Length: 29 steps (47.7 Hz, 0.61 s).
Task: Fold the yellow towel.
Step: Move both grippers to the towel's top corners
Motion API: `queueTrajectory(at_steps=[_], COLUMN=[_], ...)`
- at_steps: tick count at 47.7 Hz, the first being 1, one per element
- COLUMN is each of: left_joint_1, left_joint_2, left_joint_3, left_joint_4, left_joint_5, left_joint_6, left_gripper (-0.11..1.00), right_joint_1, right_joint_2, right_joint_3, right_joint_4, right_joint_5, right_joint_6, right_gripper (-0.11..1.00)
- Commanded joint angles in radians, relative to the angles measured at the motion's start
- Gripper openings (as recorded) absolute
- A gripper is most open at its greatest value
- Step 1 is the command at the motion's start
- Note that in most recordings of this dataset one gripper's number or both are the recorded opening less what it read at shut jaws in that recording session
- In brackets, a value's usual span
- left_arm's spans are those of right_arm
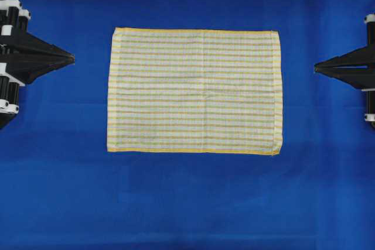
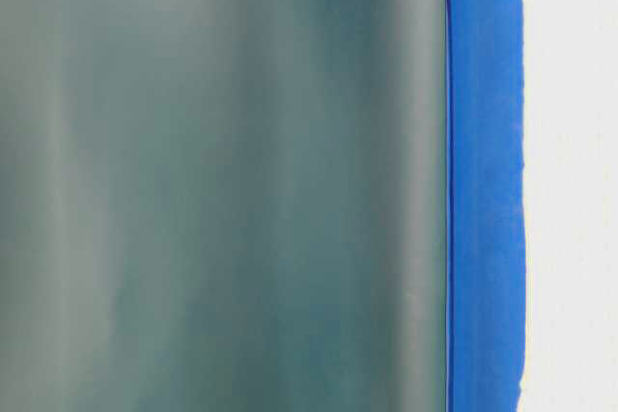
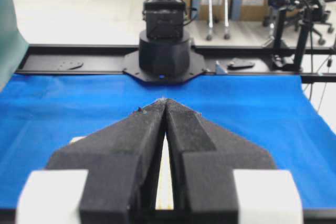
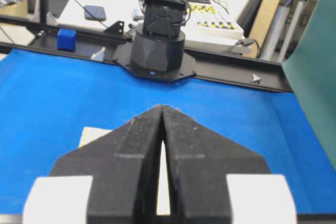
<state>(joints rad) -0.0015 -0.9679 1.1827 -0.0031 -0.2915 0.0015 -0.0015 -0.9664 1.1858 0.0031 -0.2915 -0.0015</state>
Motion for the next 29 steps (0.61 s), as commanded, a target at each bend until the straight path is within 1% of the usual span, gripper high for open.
queueTrajectory(at_steps=[1,6,10,14,18,25,27,29], left_joint_1=[0.014,0.046,0.092,0.137,0.176,0.233,0.249,0.264], left_joint_2=[0.023,0.040,0.067,0.107,0.164,0.298,0.334,0.373], left_joint_3=[-0.011,-0.009,-0.006,-0.002,0.003,0.000,-0.003,-0.005], left_joint_4=[-0.034,-0.034,-0.035,-0.038,-0.038,-0.041,-0.043,-0.048], left_joint_5=[0.026,0.034,0.038,0.040,0.040,0.032,0.029,0.018], left_joint_6=[0.009,0.008,0.006,0.003,-0.005,-0.009,-0.012,-0.015], left_gripper=[0.00,0.00,0.00,0.00,0.00,0.01,0.05,0.12], right_joint_1=[-0.003,-0.048,-0.095,-0.144,-0.181,-0.247,-0.268,-0.284], right_joint_2=[0.009,0.025,0.041,0.066,0.100,0.181,0.216,0.250], right_joint_3=[-0.026,-0.031,-0.028,-0.021,-0.017,-0.009,-0.009,-0.009], right_joint_4=[0.002,0.057,0.086,0.106,0.115,0.133,0.146,0.152], right_joint_5=[-0.003,0.048,0.084,0.104,0.109,0.107,0.106,0.103], right_joint_6=[0.011,0.017,0.020,0.020,0.020,0.021,0.021,0.021], right_gripper=[0.00,0.00,0.00,0.00,0.00,0.01,0.01,0.07])
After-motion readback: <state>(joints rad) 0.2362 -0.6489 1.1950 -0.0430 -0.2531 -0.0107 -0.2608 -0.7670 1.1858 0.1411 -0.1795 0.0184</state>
